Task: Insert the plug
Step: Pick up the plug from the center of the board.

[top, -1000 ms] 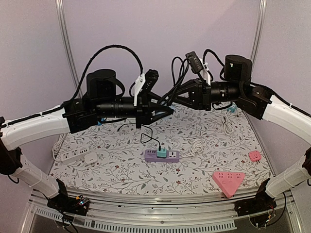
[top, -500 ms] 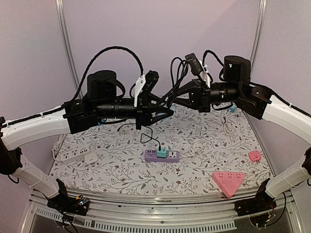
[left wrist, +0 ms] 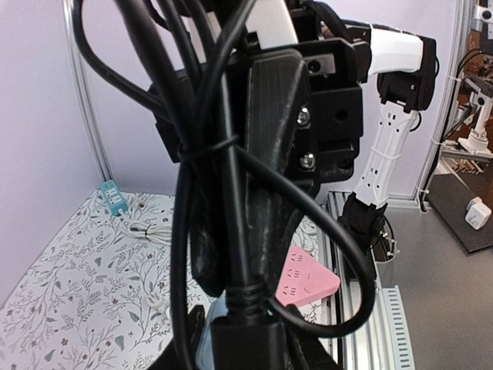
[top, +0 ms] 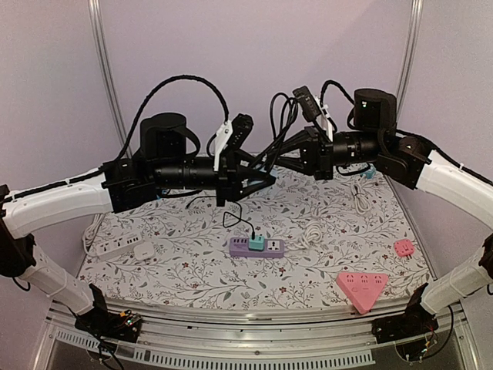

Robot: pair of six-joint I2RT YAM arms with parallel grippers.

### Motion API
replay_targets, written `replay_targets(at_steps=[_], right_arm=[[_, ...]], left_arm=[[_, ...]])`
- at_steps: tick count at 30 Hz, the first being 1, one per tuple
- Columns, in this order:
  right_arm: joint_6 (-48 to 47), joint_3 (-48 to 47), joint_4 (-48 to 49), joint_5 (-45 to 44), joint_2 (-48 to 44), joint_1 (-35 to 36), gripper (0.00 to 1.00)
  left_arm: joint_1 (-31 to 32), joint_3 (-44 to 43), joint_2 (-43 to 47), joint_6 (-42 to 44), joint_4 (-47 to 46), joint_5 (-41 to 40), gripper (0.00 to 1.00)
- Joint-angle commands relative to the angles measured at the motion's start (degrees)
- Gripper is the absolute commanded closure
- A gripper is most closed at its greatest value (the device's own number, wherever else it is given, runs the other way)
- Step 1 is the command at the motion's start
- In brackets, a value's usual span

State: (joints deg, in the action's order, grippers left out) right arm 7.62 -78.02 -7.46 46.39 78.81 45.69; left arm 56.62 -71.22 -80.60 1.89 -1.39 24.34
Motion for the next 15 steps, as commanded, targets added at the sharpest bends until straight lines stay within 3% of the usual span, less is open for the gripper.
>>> replay_targets(at_steps=[1,7,9,10,15], right_arm=[[-0.56,-0.17,-3.2,-4.02,-0.39,0.2,1.0],[-1.06,0.37,-3.25,-6.86,-0.85,-0.35,1.0],[-0.81,0.4,-3.27,-7.06,-0.68,-0.79,1.0],[-0.72,0.42,-3.34,-6.99,-0.59,-1.01,1.0],[-2.41,-0.47,-4.86,-2.92,-0.96,-1.37,1.0]], left_arm=[[1.15,0.89,-0.41,0.8,-2.61,-1.86,0.61],[1.14,2.18,0.88,2.55,-0.82,-3.97,0.32],[1.09,3.03,1.64,2.8,-0.31,-5.07,0.11],[1.01,3.5,2.42,3.16,0.0,-5.67,0.06],[-0.14,6.27,5.4,4.74,1.21,-8.59,0.01]])
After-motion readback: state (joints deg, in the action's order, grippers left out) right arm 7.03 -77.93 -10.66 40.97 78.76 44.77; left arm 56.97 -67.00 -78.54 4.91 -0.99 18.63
